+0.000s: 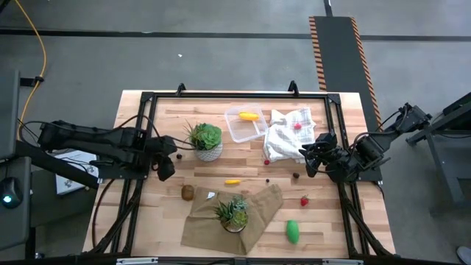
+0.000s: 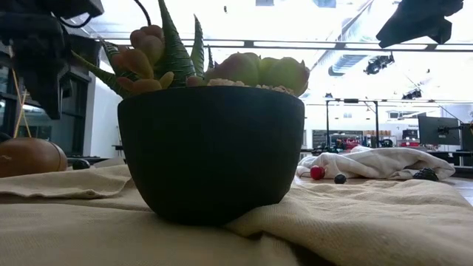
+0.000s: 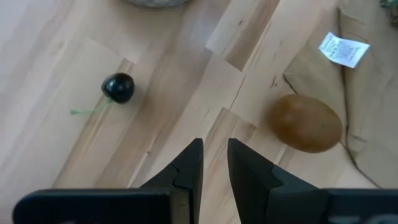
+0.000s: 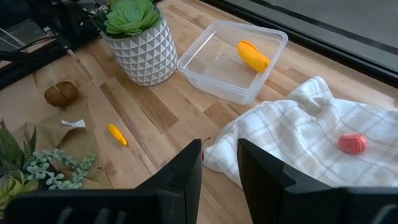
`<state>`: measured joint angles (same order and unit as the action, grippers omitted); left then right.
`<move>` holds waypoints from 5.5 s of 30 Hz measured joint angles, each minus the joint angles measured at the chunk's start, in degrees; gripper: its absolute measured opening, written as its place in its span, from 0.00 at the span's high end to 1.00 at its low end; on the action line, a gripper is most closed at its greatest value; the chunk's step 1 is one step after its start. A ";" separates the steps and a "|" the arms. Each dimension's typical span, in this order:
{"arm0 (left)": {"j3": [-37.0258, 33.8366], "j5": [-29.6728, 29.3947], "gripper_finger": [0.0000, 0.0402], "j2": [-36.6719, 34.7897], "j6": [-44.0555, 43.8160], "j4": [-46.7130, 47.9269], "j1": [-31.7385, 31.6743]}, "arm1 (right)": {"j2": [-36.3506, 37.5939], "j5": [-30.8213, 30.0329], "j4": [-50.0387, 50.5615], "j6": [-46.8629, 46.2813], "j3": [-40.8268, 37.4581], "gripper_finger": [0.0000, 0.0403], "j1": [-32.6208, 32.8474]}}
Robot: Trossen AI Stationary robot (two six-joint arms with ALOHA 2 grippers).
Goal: Pick and placing Produce into tupperware
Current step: Put the black cherry into the transparent bin
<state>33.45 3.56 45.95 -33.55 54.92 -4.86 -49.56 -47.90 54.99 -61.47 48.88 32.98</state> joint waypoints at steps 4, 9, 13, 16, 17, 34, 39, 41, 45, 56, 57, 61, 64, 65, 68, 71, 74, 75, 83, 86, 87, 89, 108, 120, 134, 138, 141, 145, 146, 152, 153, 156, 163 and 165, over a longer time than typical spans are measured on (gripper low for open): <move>2.32 -0.12 0.85 0.00 2.24 3.01 -0.02 | 0.00 0.03 0.01 0.00 0.00 0.77 0.00; 4.95 0.48 0.85 0.00 1.75 8.31 -0.01 | 0.00 0.07 0.00 -0.18 0.00 0.77 0.00; 7.67 0.93 0.85 0.00 2.05 10.66 -0.02 | 0.00 0.07 0.00 -0.61 0.00 0.77 0.00; 10.04 -0.13 0.85 0.00 2.44 12.72 -0.01 | 0.00 0.07 0.00 -0.91 0.00 0.77 0.02; 10.72 -0.44 0.85 0.00 2.83 13.47 -0.02 | 0.00 0.04 0.01 -1.33 0.00 0.77 0.02; 23.82 -9.64 0.84 1.96 19.88 24.70 -0.02 | 0.00 -0.11 -1.91 -3.24 0.00 0.77 0.02; 24.73 -10.17 0.84 5.60 26.40 26.00 -0.02 | 0.00 -0.15 -2.13 -5.18 0.00 0.77 0.00; 24.79 -11.04 0.84 6.96 27.09 26.75 -0.02 | 0.00 -0.15 -2.15 -5.86 0.00 0.77 0.02; 24.79 -12.85 0.84 9.11 15.92 26.47 -0.06 | 0.00 -0.09 -2.19 -7.92 0.00 0.77 0.00; 24.79 -6.24 0.84 12.96 -22.68 25.99 -0.02 | 0.00 -0.06 -4.25 -9.09 0.00 0.77 0.00; 24.79 -6.43 0.84 12.92 -26.90 25.81 -0.04 | 0.00 -0.04 -4.41 -8.86 0.00 0.77 0.02; 24.79 -8.67 0.84 12.92 -42.93 25.65 -0.04 | 0.02 -0.04 -4.93 -6.35 0.00 0.77 0.01; 24.79 -9.50 0.84 12.92 -54.89 25.40 -0.04 | 0.02 -0.02 -4.92 -3.81 0.00 0.77 0.00; 24.79 -9.62 0.84 12.92 -58.58 24.94 -0.04 | 0.02 -0.02 -4.90 -2.69 0.00 0.77 0.01; 24.79 -10.58 0.84 12.92 -67.09 22.72 -0.04 | 0.02 0.05 -4.92 -0.08 0.00 0.77 0.02; 24.79 -12.07 0.84 12.92 -76.84 21.44 -0.04 | 0.12 0.02 -4.72 2.46 0.00 0.77 0.02; 24.79 -14.71 0.84 12.92 -88.35 21.53 -0.04 | 0.22 -1.46 -3.86 3.75 0.00 0.77 0.00; 24.79 -15.58 0.84 12.92 -91.48 21.79 -0.04 | 0.41 -1.97 -3.61 4.83 0.00 0.77 0.00; 23.62 -16.29 0.84 14.54 -103.72 22.69 -0.87 | 4.65 -2.24 -0.66 18.67 2.34 0.77 -2.57; 23.43 -16.40 0.84 16.27 -103.77 22.16 -2.19 | 7.30 -2.18 0.18 22.80 3.61 0.77 -4.65; 23.43 -16.98 0.84 16.90 -103.77 21.98 -2.70 | 8.29 -2.21 0.09 23.99 3.93 0.77 -5.35; 23.43 -17.97 0.84 17.74 -103.76 21.80 -4.19 | 10.06 -2.14 0.19 25.94 4.33 0.77 -6.77; 23.41 -17.01 0.84 20.77 -105.43 21.04 -15.26 | 18.72 0.69 0.40 34.26 4.48 0.77 -10.91; 23.37 -14.94 0.84 28.31 -105.70 15.30 -16.91 | 22.73 0.81 1.96 34.60 6.97 0.77 -10.93; 23.33 -14.11 0.48 27.61 -104.86 16.14 -21.77 | 23.43 -0.32 2.86 33.43 6.97 0.77 -10.95; 22.26 -13.87 0.40 27.61 -104.92 16.10 -21.88 | 23.41 -0.30 3.12 32.79 6.97 0.77 -10.95; 21.21 -13.52 0.38 27.61 -104.93 14.53 -21.75 | 23.42 -0.30 3.14 31.75 6.97 0.77 -10.95; 18.23 -12.34 0.39 27.63 -105.38 8.58 -21.84 | 23.41 -0.26 3.17 31.71 6.97 0.77 -10.95; 17.64 -12.14 0.40 27.63 -105.62 7.38 -21.81 | 23.41 -0.25 3.17 31.71 6.97 0.77 -10.95; 15.48 -10.54 0.44 27.19 -105.83 6.73 -21.81 | 23.41 0.43 3.84 29.65 6.97 0.77 -10.95; 15.17 -10.43 0.44 26.73 -105.84 6.94 -21.81 | 23.41 0.46 4.06 29.17 6.97 0.77 -10.95; 14.08 -9.55 0.44 26.10 -106.08 6.74 -21.81 | 23.41 0.61 4.33 28.72 6.97 0.77 -10.95; 12.87 -8.93 0.44 25.38 -106.24 5.93 -21.77 | 23.41 0.99 4.35 28.70 6.97 0.77 -10.95; 12.87 -8.93 0.44 25.38 -106.24 6.03 -21.77 | 23.41 0.99 4.35 28.70 6.99 0.77 -10.95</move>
<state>46.33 -5.37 71.33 -139.79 60.95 -26.63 -26.15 -46.92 59.33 -32.77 55.87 22.02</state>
